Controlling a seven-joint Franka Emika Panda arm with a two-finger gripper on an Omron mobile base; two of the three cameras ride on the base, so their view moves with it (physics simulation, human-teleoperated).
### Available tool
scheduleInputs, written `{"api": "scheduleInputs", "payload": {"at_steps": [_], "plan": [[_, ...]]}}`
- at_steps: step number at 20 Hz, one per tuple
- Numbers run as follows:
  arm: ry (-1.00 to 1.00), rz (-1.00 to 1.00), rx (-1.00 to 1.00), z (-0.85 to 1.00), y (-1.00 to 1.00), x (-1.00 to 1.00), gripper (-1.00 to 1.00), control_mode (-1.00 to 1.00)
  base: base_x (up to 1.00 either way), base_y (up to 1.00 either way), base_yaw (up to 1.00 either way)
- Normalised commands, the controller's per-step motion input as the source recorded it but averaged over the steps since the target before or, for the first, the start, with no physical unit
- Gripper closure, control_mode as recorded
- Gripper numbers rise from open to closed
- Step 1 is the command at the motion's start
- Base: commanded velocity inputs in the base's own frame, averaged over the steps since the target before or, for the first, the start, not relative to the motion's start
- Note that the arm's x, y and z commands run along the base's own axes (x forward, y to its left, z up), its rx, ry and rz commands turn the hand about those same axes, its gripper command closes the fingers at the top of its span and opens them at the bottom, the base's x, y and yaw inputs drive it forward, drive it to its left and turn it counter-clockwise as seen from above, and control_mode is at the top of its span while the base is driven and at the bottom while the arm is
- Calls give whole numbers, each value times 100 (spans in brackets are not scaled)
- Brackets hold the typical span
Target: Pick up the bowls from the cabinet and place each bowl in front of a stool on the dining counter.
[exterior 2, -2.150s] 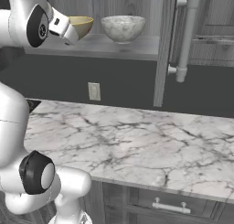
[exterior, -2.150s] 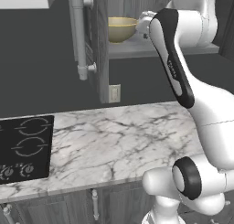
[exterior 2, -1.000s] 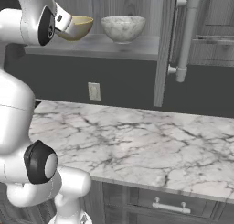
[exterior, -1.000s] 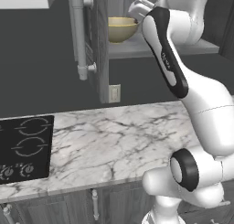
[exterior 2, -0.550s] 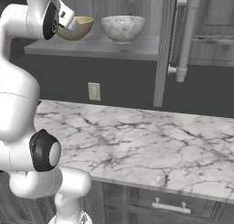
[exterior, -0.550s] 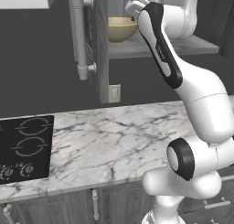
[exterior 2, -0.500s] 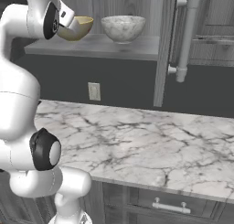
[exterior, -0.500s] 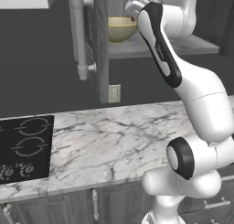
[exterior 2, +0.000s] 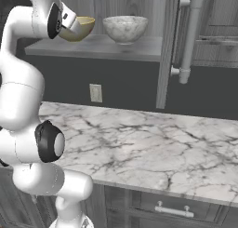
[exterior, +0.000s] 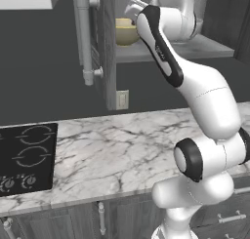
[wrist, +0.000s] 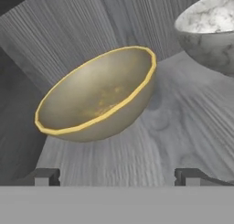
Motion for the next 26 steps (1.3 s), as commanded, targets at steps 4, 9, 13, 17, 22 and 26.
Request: {"api": "scheduleInputs", "payload": {"at_steps": [4,9,13,17,22,26], "plan": [[4,0,0,-1,10,33,-100,-100,0,0,0],[5,0,0,0,0,32,-100,-100,0,0,0],[6,0,0,0,0,33,-100,-100,0,0,0],[5,0,0,-1,0,38,-100,-100,0,0,0],[4,0,0,-1,0,34,-100,-100,0,0,0],[5,-1,-1,-6,1,24,-100,-100,0,0,0]]}}
